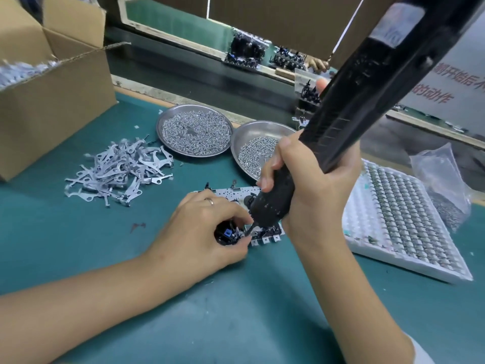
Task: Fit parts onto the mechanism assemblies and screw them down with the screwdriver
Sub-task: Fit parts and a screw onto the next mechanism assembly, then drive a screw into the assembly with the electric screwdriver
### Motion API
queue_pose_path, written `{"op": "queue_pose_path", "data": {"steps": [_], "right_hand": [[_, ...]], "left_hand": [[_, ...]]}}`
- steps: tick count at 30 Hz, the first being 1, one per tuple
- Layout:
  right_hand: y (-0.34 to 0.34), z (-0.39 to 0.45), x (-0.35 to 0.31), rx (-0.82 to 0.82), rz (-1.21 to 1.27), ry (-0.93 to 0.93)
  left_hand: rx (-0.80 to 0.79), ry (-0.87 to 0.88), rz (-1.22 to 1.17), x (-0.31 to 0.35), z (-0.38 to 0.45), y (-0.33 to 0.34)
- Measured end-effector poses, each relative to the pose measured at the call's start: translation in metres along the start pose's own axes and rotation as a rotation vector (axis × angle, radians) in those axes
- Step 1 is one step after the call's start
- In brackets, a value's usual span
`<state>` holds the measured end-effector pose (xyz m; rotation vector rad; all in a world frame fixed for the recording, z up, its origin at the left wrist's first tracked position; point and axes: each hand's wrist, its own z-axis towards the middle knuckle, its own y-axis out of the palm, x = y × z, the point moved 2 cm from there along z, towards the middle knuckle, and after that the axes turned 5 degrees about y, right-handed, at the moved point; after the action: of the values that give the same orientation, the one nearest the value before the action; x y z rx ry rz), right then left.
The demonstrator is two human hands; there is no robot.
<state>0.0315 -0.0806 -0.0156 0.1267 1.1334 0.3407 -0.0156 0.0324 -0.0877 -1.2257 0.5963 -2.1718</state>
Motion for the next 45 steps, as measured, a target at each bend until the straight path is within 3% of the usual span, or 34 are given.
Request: {"op": "queue_pose_path", "data": {"steps": [37, 41, 45], "right_hand": [[0.002, -0.005, 0.002, -0.009, 0.022, -0.04], [-0.007, 0.002, -0.001, 0.037, 0.013, -0.099], [-0.006, 0.005, 0.009, 0.066, -0.049, -0.038]], "left_hand": [[0.016, -0.019, -0.02, 0.001, 0.0, 0.0], [0.02, -0.024, -0.008, -0.001, -0.001, 0.001], [0.017, -0.022, 0.012, -0.001, -0.001, 0.001]]}}
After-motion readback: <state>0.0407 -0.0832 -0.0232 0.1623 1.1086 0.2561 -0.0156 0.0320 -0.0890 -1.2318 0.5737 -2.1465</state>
